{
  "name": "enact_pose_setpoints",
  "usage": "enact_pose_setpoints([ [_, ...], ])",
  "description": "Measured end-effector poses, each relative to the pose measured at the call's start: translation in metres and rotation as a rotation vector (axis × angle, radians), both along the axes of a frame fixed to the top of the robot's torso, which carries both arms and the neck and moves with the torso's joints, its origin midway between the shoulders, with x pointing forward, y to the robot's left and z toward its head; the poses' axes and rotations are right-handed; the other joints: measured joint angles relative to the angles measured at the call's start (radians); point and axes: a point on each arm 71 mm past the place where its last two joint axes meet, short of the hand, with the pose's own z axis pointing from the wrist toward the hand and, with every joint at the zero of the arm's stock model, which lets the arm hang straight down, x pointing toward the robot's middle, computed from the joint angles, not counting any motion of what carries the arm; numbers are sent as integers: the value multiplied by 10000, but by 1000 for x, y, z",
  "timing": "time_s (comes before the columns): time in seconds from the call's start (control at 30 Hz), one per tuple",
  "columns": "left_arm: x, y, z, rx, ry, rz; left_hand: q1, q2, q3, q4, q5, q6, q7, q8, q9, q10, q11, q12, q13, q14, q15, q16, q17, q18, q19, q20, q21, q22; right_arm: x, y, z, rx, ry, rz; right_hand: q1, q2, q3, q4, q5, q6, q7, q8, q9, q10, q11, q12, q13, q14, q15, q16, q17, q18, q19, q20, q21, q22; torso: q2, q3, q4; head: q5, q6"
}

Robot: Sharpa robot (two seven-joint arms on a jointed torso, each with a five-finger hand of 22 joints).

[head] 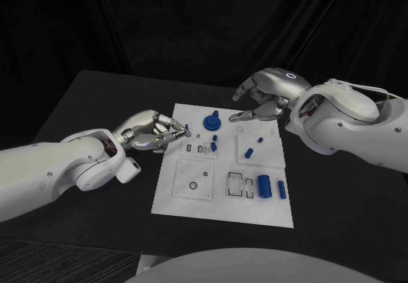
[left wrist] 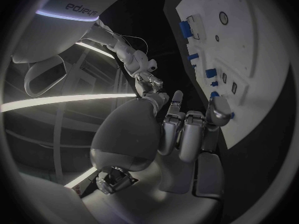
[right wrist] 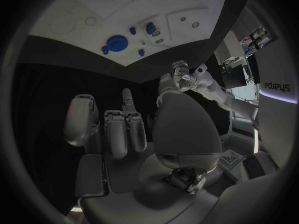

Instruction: Assemble the parts on the task board

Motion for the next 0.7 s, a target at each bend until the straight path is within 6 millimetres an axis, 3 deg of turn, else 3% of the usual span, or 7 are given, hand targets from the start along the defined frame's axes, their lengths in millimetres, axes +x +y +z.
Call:
enact_pose_setpoints([
  [0.13, 9, -5, 17, 712, -260, 151, -724, 44, -1112, 833, -1274, 425, -328, 899, 510, -27, -207, 1, 0, 183, -211, 0, 0, 0, 300, -298, 0, 166, 8, -14, 5, 803, -244, -356, -238, 248, 107, -75, 578, 830, -254, 891, 489, -86, -91, 0, 0, -127, -127, 0, 0, -2, 146, -125, 218, 0, -1, 24, -9, 35, 125],
  [0.2, 14, -7, 23, 1178, -264, 219, -1438, 80, -1821, 777, -1736, 434, -336, 1226, 687, -72, -251, 0, 0, 126, -270, 0, 0, 0, 314, -316, -3, 158, 11, -17, 6, 1126, -352, -426, -434, 700, 107, -75, 580, 975, -399, 1371, 818, -217, -222, 0, 0, -33, -234, 0, 0, -1, 171, -152, 219, 0, -12, 44, -20, 73, 177],
  [0.3, 24, -10, 33, 2069, -59, 335, -2094, 227, -2380, 814, -1913, 532, -443, 1714, 1072, -149, -333, 0, 0, 125, -273, 0, 0, -1, 400, -403, -121, 157, 14, -18, 7, 1653, -472, -433, -931, 1196, 106, -75, 958, 1115, -542, 2007, 1314, -70, -361, 0, 0, -85, -361, 0, 0, -1, 239, -228, 370, 0, -44, 84, -56, 112, 244],
  [0.33, 27, -11, 36, 2342, 43, 350, -2102, 235, -2657, 797, -1922, 542, -450, 2047, 1373, -90, -391, 0, 0, -23, -419, 0, 0, 0, 400, -407, -195, 156, 15, -18, 6, 1814, -475, -434, -1120, 1385, 106, -75, 969, 1087, -518, 2399, 1777, -69, -361, 0, 0, -72, -393, 0, 0, 0, 120, -343, 370, 0, -54, 101, -66, 124, 267],
  [0.43, 33, -11, 43, 3354, 563, 316, -2094, 233, -2818, 806, -1989, 772, -681, 2652, 1950, -208, -533, 2, 0, 125, -593, 0, 0, -1, 709, -689, -190, 449, 17, -16, -1, 2293, -352, -432, -1240, 1520, 106, -75, 963, 649, -589, 2858, 2171, -70, -362, 0, 0, -72, -393, 0, 0, 0, 114, -350, 361, 0, -87, 176, -118, 173, 340],
  [0.57, 38, -14, 45, 4838, 1441, 56, -2057, 385, -3440, 743, -1998, 960, -872, 3131, 2444, -83, -833, 8, 0, -21, -871, 0, 0, -6, 1972, -908, 25, 1096, 18, -16, -15, 2820, -11, -471, -1064, 1699, 105, -75, 965, 360, -599, 3290, 2607, -69, -363, 0, 0, -71, -394, 0, 0, 0, 106, -356, 340, 0, -128, 327, -234, 257, 363],
  [0.7, 42, -19, 46, 6348, 2243, -301, -2506, 824, -4013, 804, -2422, 1104, -1014, 3283, 2897, -39, -916, 8, 0, 54, -950, 0, 0, -9, 2199, -1117, 24, 1175, 21, -17, -25, 3230, 296, -589, -1063, 1700, 105, -75, 965, 241, -579, 3463, 2805, -69, -363, 0, 0, -71, -394, 0, 0, 1, 58, -401, 149, 0, -179, 548, -389, 371, 269],
])
